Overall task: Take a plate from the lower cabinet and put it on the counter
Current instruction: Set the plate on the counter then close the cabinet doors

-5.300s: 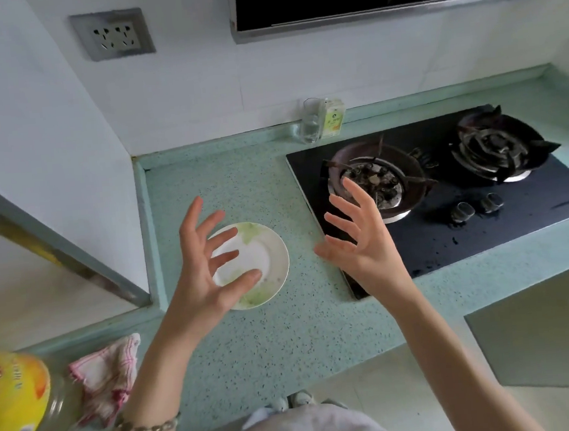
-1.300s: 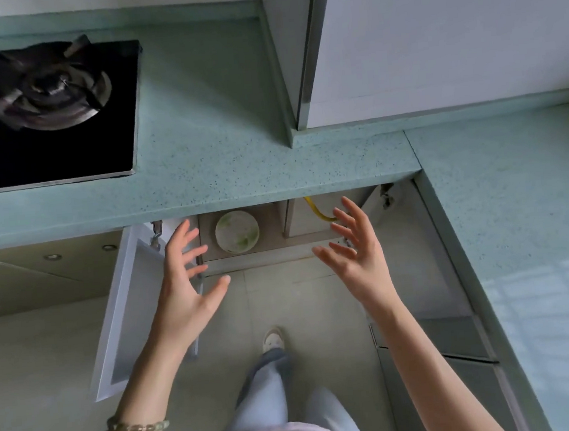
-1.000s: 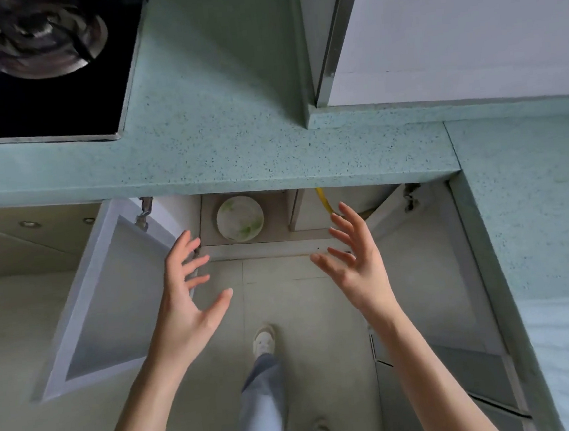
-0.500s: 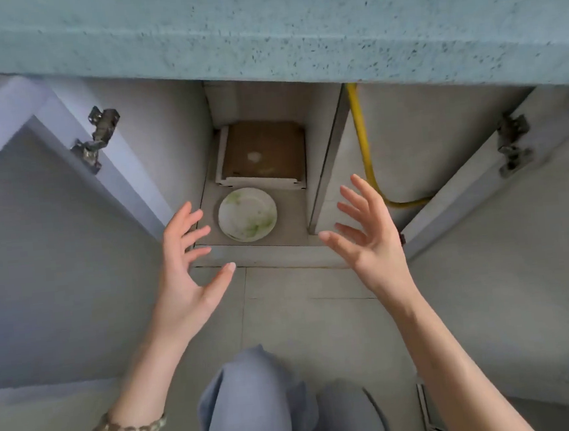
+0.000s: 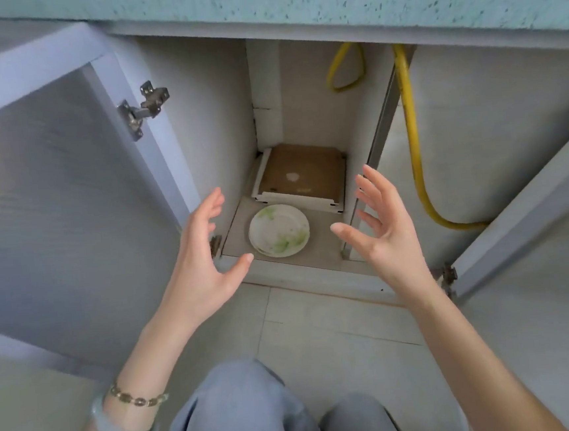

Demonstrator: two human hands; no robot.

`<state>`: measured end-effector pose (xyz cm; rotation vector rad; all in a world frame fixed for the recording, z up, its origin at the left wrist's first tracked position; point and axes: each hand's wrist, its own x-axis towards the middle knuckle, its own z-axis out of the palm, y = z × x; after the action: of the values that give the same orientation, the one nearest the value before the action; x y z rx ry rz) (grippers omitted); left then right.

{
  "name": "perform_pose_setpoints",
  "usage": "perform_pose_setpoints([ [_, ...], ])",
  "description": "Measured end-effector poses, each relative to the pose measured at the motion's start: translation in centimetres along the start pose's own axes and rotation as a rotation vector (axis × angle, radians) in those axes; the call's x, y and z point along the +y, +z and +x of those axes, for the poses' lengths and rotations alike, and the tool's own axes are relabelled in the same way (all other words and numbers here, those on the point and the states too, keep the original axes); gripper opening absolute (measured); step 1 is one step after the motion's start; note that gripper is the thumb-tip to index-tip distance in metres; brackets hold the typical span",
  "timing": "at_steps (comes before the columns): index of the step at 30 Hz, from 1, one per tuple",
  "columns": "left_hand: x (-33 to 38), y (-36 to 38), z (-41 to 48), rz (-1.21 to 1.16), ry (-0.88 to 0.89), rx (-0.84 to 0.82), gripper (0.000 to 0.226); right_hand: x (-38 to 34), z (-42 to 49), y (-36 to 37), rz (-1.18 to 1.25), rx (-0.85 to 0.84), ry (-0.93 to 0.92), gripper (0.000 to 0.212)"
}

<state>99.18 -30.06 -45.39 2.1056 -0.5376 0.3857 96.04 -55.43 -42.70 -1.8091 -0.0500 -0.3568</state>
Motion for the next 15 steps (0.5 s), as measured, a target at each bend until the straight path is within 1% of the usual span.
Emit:
perform_pose_setpoints([
  [3, -0.2, -2.1, -0.9, 0.224, 0.012, 0.061, 0.091, -1.4, 1.3, 1.7, -0.053, -0.07, -0.079, 0.079],
  [5, 0.0, -3.7, -1.7, 0.365, 0.023, 0.098, 0.09, -2.4, 2.4, 3.3, -0.105, -0.128, -0.162, 0.079],
  [8, 0.4, -6.1, -3.2, 0.543, -0.005, 0.16, 0.088, -4.2, 3.8, 6.2, -0.168, -0.23, -0.284, 0.079],
  [12, 0.8, -9.9, -5.9, 0.788, -0.05, 0.196, 0.084, -6.9, 4.8, 11.0, -0.258, -0.405, -0.503, 0.077],
  [15, 0.9, -12.5, -8.5, 0.888, -0.129, 0.252, 0.077, -9.2, 5.2, 14.6, -0.301, -0.535, -0.686, 0.078],
])
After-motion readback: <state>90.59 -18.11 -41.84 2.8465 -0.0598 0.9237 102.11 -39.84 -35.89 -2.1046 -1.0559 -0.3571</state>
